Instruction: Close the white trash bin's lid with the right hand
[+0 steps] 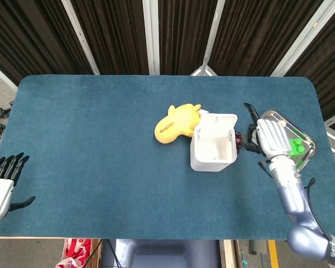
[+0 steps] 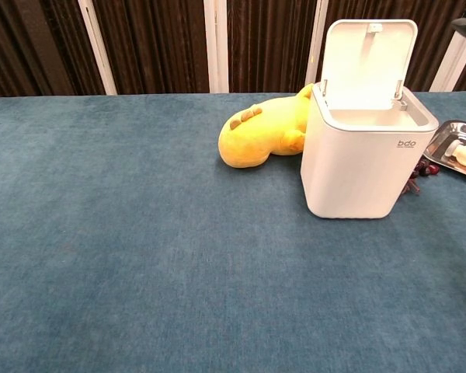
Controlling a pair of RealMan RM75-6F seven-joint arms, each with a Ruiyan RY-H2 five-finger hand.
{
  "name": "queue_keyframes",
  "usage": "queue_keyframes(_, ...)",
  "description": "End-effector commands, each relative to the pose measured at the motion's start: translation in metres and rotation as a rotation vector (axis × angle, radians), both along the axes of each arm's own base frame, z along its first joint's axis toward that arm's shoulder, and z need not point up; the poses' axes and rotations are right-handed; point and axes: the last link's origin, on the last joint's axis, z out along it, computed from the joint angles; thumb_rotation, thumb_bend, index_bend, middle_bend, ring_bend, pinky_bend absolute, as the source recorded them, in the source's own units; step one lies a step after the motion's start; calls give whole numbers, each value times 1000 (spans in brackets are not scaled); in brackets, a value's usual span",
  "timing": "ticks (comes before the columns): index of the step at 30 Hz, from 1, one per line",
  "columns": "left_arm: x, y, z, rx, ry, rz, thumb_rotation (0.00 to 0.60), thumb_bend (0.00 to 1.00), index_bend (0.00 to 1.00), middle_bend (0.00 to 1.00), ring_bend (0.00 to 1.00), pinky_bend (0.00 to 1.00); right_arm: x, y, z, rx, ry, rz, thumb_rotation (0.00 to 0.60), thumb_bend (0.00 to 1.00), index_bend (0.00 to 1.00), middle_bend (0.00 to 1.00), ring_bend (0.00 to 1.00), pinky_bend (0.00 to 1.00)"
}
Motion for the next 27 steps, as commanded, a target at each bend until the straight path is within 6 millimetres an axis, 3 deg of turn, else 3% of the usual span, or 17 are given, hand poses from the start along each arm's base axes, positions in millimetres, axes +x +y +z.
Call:
queue_keyframes(1,-1,1,1,5,3,1,600,0,0,0,0,0,20,-21,-14,39,-24,-35,600,562,0,704,754,745)
queue_keyframes(5,-1,1,1,6,0,1,600,0,0,0,0,0,24,-24,-21,54,-12,-55,600,574,4,719,767,745)
queue_keyframes(12,-2,-1,2,8,-2,3,600,0,0,0,0,0,29,-19,-31,75,4,-59,600,642,212,734,781,745)
queue_keyframes(17,-2,-1,2,8,-2,2,600,0,0,0,0,0,34,-13,-31,90,9,-50,600,644,248,744,791,754)
queue_keyframes(27,-1,-3,2,7,-2,-3,600,0,0,0,0,0,39,9,-31,155,8,-45,600,645,228,747,795,759)
